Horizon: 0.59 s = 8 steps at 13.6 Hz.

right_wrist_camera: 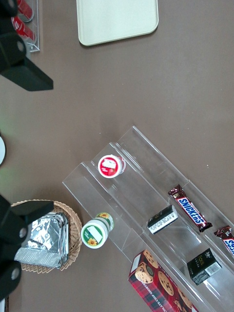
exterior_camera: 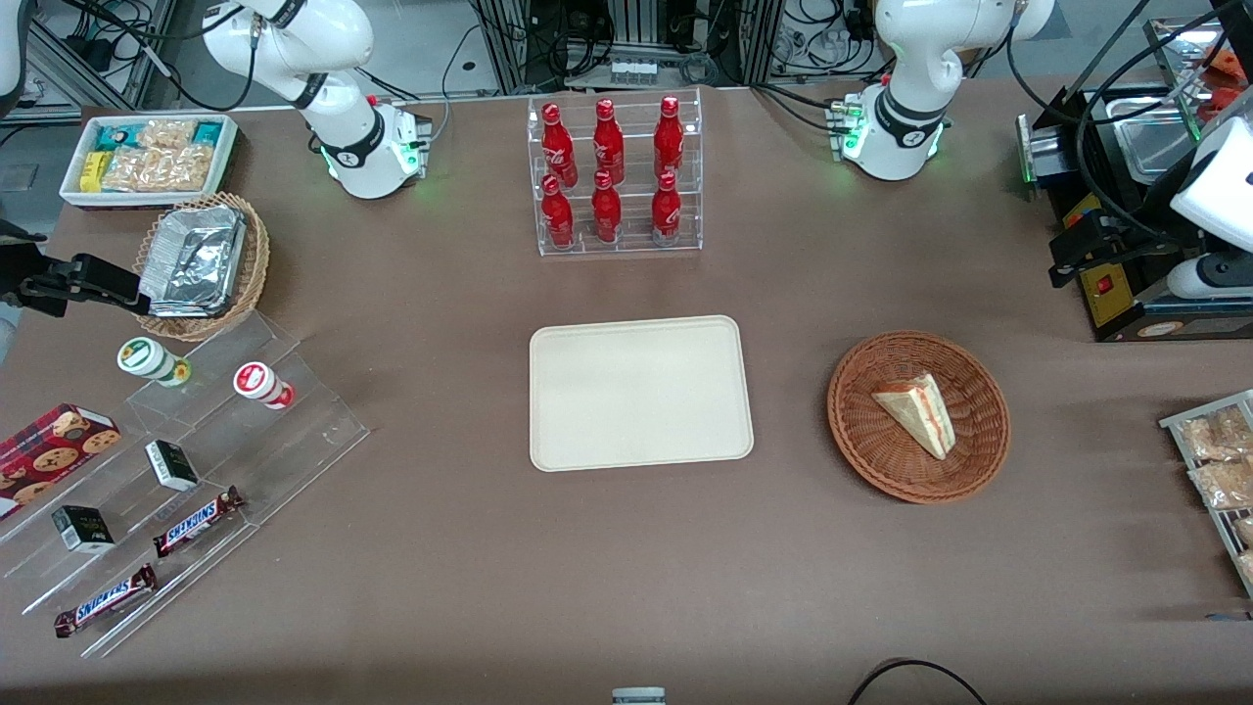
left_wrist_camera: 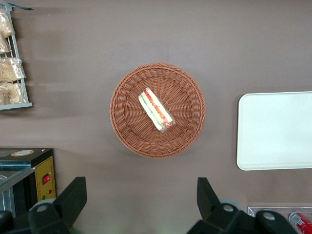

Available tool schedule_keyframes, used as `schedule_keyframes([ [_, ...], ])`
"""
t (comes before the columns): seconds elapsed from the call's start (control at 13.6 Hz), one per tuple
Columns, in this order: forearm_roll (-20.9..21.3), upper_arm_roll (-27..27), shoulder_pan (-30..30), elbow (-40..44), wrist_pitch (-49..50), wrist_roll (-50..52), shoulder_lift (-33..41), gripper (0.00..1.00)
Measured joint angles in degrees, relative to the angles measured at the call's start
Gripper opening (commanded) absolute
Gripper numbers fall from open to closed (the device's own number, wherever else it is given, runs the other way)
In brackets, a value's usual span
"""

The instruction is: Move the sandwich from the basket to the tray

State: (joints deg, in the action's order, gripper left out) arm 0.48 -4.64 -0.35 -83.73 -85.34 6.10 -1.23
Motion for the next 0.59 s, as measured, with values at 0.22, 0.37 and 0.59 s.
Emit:
schedule_keyframes([
  [0.22, 0.0, 0.0, 0.0, -0.2, 0.9, -0.1, 0.0, 1.0],
  [0.37, 0.0, 0.0, 0.0, -0.9, 1.0, -0.1, -0.1, 1.0],
  [0.59, 0.0, 0.1, 0.0, -5.3, -0.7, 0.4, -0.1, 1.0],
])
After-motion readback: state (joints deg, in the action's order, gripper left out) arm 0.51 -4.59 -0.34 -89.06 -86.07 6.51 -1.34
